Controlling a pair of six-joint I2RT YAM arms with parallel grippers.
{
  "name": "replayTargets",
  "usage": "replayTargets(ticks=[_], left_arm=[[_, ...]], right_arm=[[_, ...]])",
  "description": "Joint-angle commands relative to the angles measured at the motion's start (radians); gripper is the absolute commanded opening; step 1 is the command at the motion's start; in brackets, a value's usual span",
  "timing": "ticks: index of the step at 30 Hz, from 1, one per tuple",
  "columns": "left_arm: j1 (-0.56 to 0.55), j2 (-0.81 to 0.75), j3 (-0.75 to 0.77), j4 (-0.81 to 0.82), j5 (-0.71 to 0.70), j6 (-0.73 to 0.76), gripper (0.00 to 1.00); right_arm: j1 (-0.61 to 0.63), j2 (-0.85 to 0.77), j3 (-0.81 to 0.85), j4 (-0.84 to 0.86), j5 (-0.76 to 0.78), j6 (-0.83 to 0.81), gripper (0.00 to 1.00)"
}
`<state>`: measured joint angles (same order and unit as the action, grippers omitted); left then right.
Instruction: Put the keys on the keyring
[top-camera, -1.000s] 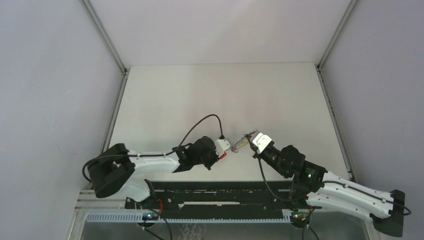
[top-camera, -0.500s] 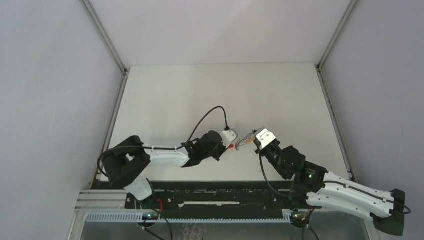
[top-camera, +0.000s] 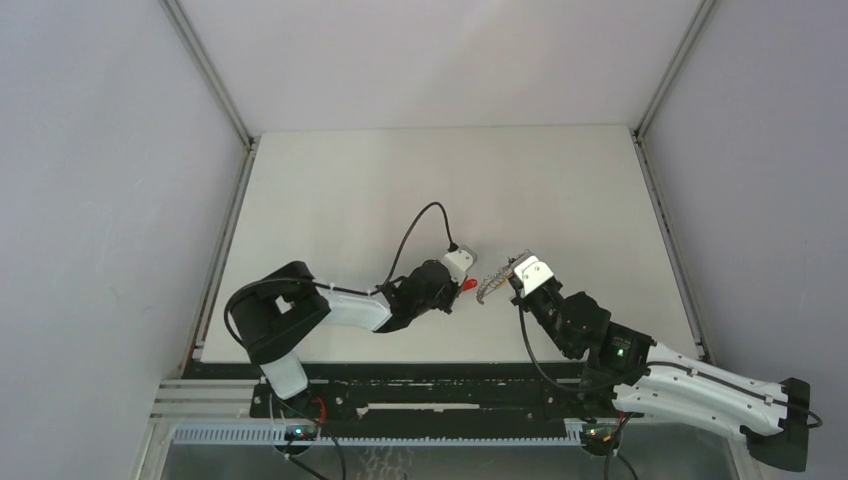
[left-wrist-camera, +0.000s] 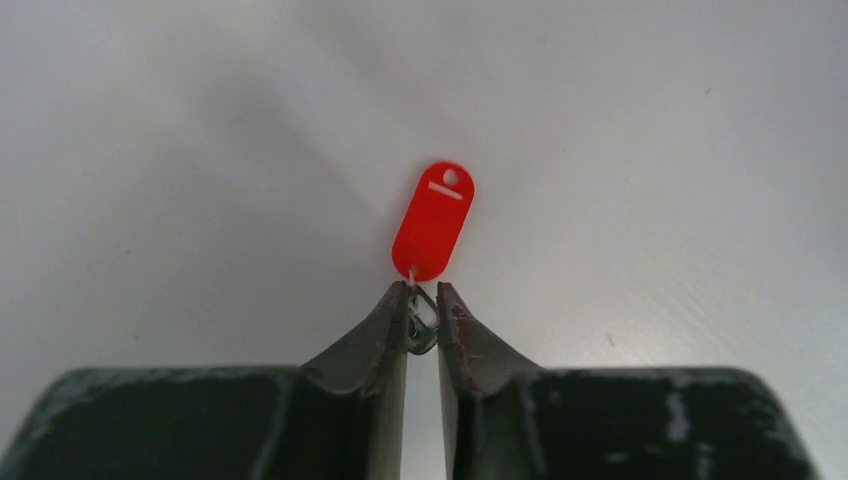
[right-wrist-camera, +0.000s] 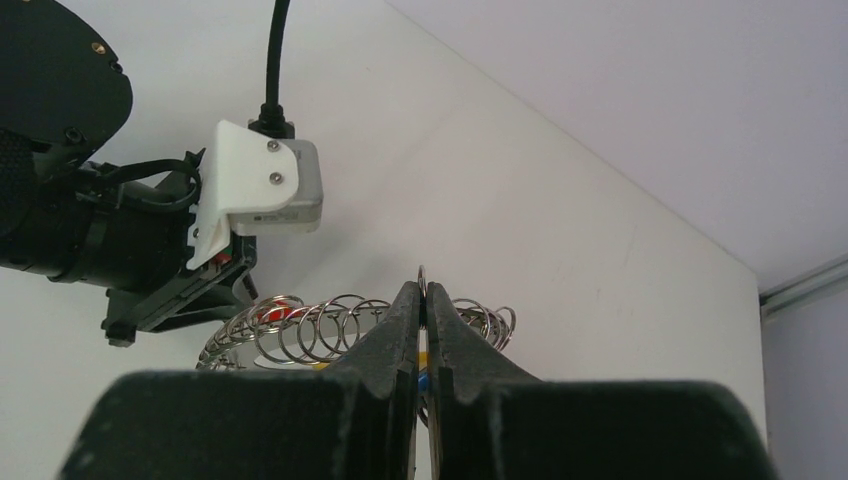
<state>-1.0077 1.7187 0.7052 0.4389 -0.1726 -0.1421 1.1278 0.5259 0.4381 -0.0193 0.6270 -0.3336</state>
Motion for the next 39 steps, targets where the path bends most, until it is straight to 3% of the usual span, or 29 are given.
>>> replayTargets(ticks=[1,6,11,20,30,39], left_arm=[[0.003,-0.064,-0.018,0.101,-0.024,-0.034,0.26],[0.004,-0.239,-0.113,0.112,-0.033,0.001,0.38],[0.028,-0.502,-0.243,0.116,0.013,0.087,0.47],[0.179,-0.854,-0.362,0.215,0.39,0.171,0.53],[0.235,-0.859,-0.362,0.359,0.713,0.196,0.53],[0.235,-0.826,-0.321,0.292,0.828,0.261,0.46]], right_arm=[[0.007,-0.01,0.019,0.046,-0.03,0.009,0.0],[-0.009,-0.004,0.019,0.046,-0.105,-0.004,0.0],[-0.071,-0.005,0.021,0.063,-0.321,-0.027,0.0],[-0.25,0.068,0.058,0.117,-0.782,-0.03,0.0],[-0.355,0.169,0.114,0.226,-1.173,0.001,0.0],[-0.357,0.242,0.155,0.243,-1.262,0.01,0.0]])
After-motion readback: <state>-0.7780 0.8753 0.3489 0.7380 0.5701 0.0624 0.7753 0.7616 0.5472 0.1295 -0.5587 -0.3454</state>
